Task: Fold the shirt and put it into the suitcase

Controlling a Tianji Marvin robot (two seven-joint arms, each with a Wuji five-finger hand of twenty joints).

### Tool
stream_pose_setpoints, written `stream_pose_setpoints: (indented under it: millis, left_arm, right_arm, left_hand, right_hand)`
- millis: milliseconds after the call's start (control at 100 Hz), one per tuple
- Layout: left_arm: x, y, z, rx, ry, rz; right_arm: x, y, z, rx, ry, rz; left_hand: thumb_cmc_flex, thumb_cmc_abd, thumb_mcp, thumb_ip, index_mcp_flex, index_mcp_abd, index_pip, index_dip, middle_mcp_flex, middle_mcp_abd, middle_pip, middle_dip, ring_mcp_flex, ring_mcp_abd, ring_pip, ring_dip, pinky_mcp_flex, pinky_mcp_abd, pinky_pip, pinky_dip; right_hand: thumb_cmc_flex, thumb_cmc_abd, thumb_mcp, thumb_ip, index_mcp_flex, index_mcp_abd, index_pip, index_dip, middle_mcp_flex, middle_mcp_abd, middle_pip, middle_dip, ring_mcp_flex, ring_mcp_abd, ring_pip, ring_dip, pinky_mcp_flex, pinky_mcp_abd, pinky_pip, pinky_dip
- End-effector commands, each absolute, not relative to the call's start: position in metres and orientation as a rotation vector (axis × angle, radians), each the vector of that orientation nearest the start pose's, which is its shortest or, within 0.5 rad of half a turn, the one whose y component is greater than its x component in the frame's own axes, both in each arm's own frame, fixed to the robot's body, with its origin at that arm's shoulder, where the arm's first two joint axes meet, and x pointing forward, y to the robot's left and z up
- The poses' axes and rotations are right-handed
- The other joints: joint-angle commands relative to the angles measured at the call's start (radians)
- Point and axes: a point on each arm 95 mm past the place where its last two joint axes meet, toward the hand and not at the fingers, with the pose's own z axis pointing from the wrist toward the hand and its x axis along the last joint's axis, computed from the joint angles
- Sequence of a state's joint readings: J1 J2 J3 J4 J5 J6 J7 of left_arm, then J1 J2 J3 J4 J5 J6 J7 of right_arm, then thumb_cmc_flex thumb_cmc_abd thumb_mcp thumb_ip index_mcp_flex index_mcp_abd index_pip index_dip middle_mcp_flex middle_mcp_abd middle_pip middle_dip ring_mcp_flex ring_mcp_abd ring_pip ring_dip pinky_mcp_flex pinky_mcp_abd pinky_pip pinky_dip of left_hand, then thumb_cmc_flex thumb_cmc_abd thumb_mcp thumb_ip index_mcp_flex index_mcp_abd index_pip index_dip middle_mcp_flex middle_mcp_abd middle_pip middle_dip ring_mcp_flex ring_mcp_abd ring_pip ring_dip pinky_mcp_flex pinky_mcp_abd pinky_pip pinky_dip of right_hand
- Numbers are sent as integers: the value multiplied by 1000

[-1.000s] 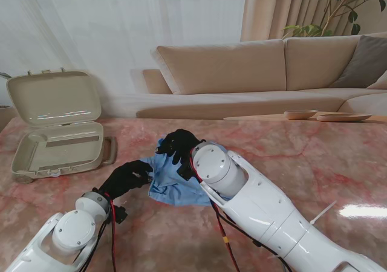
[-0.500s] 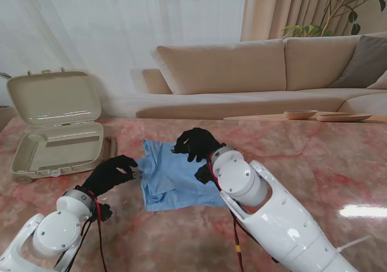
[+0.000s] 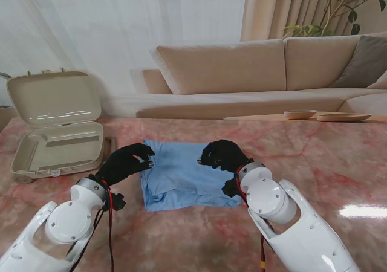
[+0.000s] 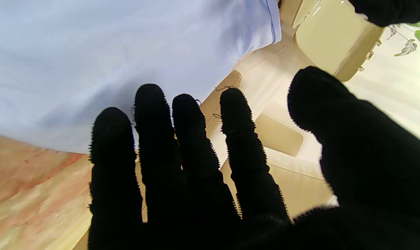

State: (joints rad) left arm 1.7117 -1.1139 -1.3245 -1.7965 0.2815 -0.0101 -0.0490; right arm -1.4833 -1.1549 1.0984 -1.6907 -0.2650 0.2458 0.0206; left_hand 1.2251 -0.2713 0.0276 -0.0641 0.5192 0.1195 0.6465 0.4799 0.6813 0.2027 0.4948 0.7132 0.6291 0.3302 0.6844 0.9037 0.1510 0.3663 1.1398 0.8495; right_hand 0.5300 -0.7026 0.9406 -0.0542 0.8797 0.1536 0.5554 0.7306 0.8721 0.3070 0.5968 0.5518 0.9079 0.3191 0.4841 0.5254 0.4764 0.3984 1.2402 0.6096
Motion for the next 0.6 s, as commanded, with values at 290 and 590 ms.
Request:
stream_pose_setpoints:
  millis: [290,590]
  left_arm:
    - [389,-21,-321,-1985,1141,-1996]
    - [403,-16,-347,-2037,1192,-1911]
  right_arm:
    - [406,52,-325,-2318,-1308,-2077]
    - [415,55,-341,-2321,-1337,-2023]
  left_hand:
    - [30,24,-30,16,27,2,-23,-4,6,-1,10,-9,-2,23,-13,-8,3,23,-13,-7]
    - [34,26,-27,18,17,2,-21,-1,6,-4,13,4,-4,20,-9,-5,1,21,-12,-5]
  right_hand:
    - [-23,12,-16,-9,3,-52,65,-57,-8,-63,-62,-33,-133,-105,-183,-136,-184,-170,-206,-119]
    - [-39,-2,19,-24,2,-68,97,-76,-13,-83,-63,-46,-142,-133,-192,-174,-207,-225,-226,-185]
